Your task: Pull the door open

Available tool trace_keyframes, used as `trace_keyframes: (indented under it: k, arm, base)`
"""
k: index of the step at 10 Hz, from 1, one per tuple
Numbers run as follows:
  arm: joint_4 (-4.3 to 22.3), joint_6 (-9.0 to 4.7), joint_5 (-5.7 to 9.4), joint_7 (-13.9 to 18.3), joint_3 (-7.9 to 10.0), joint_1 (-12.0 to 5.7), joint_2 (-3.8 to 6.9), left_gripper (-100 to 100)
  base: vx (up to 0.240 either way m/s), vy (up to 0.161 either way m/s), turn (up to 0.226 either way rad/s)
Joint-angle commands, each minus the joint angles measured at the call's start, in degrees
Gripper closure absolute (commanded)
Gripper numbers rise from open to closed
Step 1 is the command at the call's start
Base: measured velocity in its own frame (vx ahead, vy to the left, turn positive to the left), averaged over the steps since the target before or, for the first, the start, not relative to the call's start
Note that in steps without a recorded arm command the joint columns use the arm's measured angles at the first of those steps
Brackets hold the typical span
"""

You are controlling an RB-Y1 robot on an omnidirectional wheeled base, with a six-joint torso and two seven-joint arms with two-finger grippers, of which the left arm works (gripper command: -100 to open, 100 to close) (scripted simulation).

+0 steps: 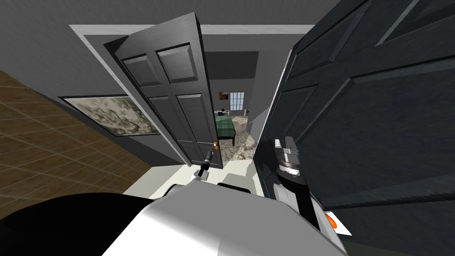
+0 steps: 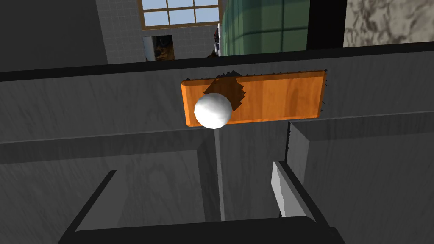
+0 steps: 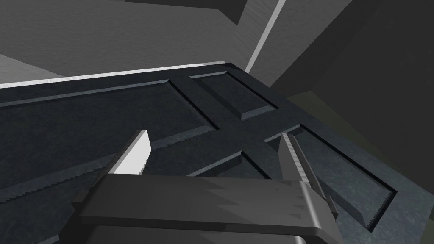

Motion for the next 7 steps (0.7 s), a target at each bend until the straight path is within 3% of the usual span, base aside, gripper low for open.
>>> trace_keyframes:
  k: [1,2,3,4,6,7]
  arm:
    - [-0.21,-0.2,0.31,0.69,0.36,0.47,0.79,-100]
    - [0.06,-0.69,0.6,1.29,0.71,0.92,1.63,-100]
    - [0.06,-0.69,0.6,1.29,0.71,0.92,1.63,-100]
    - [0.48,-1.45,1.07,2.22,1.25,1.61,2.93,-100]
    - [0.93,-2.27,1.56,3.21,1.83,2.36,4.32,-100]
    - [0.93,-2.27,1.56,3.21,1.83,2.36,4.32,-100]
  base:
    - [0.152,-0.059,-0.107]
    - [0.215,-0.056,-0.095]
    - [0.163,-0.018,-0.047]
    - [0.172,-0.028,-0.18]
    - [0.195,-0.014,-0.119]
    - [0.111,0.008,-0.02]
